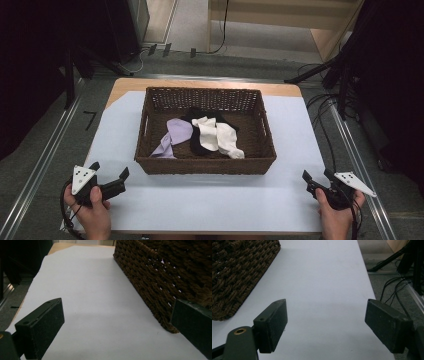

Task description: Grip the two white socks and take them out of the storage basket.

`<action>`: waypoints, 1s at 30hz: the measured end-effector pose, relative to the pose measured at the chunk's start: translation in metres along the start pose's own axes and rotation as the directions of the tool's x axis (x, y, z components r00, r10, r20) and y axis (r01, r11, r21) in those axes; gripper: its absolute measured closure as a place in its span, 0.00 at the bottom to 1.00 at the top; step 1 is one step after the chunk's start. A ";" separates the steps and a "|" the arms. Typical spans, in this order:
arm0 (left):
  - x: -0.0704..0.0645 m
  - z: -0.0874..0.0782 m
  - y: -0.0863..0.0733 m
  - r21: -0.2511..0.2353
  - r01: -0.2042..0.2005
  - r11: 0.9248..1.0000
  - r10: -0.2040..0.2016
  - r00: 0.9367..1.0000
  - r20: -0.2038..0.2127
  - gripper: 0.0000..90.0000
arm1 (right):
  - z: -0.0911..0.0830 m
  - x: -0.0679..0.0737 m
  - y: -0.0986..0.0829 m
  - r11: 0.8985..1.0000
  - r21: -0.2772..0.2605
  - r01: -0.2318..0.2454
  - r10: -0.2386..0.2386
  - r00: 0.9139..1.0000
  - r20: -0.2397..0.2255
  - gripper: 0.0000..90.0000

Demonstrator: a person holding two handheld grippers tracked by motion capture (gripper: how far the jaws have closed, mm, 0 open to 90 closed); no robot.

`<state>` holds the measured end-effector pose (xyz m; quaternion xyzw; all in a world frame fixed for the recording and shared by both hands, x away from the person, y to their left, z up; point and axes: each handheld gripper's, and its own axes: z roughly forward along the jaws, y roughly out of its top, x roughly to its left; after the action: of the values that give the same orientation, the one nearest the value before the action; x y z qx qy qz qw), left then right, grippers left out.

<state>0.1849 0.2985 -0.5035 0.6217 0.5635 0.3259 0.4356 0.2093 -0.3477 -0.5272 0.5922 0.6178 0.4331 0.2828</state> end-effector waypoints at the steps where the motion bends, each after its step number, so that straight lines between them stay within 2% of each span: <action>1: 0.000 0.000 0.000 0.004 0.002 1.000 -0.002 1.000 0.000 0.00 | 0.000 0.001 0.000 1.000 -0.002 0.001 -0.001 1.000 0.004 0.20; 3: 0.000 0.000 0.000 0.004 0.001 1.000 -0.001 1.000 0.001 0.00 | -0.002 0.002 0.002 1.000 0.000 0.005 -0.005 1.000 0.017 0.21; 5: 0.000 0.000 0.000 0.004 0.002 1.000 -0.002 1.000 0.003 0.00 | -0.004 0.005 0.005 1.000 0.000 -0.024 0.024 1.000 0.010 0.21; 9: 0.001 0.002 0.001 0.019 0.013 1.000 -0.013 1.000 -0.001 0.00 | -0.006 0.017 0.017 1.000 -0.001 0.014 -0.014 1.000 0.012 0.22; 15: -0.001 0.002 0.001 0.028 -0.001 1.000 0.001 1.000 -0.006 0.00 | -0.011 0.033 0.039 1.000 -0.026 0.014 -0.014 1.000 -0.001 0.23; 20: 0.000 0.002 0.001 0.029 0.000 1.000 0.000 1.000 -0.007 0.00 | -0.008 0.042 0.054 0.999 -0.033 0.019 -0.019 1.000 -0.017 0.23; 30: -0.001 0.003 0.001 0.025 -0.003 1.000 0.003 1.000 -0.011 0.00 | 0.000 0.063 0.082 0.997 -0.047 0.055 -0.057 0.998 -0.039 0.24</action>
<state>0.1877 0.2968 -0.5039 0.6262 0.5691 0.3227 0.4242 0.2403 -0.2927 -0.4459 0.5590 0.6297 0.4511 0.2958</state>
